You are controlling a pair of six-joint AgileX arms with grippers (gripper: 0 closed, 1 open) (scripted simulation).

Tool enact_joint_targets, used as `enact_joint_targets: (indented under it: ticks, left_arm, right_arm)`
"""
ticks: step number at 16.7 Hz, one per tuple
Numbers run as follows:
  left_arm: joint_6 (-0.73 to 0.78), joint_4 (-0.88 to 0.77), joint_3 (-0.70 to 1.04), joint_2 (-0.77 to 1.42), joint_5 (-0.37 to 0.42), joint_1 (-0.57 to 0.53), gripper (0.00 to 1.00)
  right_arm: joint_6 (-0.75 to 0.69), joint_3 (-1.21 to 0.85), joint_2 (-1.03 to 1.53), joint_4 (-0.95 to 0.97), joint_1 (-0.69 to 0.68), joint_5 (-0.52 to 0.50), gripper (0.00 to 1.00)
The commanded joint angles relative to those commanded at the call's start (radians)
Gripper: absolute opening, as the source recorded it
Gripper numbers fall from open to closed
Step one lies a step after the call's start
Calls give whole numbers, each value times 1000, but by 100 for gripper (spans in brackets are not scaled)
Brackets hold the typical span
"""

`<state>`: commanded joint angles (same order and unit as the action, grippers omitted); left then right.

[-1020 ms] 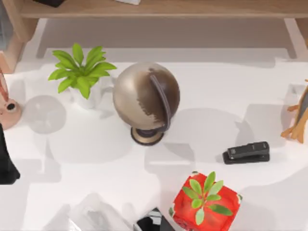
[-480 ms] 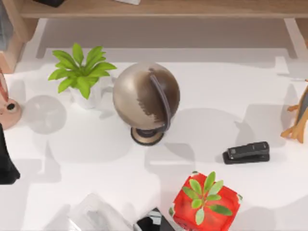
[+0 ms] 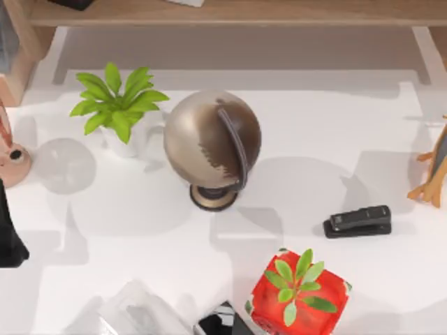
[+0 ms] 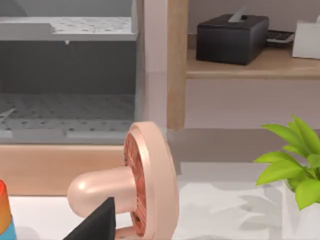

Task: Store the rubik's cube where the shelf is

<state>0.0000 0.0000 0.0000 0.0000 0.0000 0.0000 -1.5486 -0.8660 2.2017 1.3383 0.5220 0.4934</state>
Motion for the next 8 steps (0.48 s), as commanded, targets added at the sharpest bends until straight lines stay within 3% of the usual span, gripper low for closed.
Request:
enact_joint_targets:
  ticks: [8]
  left_arm:
    - [0,0,0,0,0,0,100]
  right_arm:
    - [-5,172,-68,102,65,60,0]
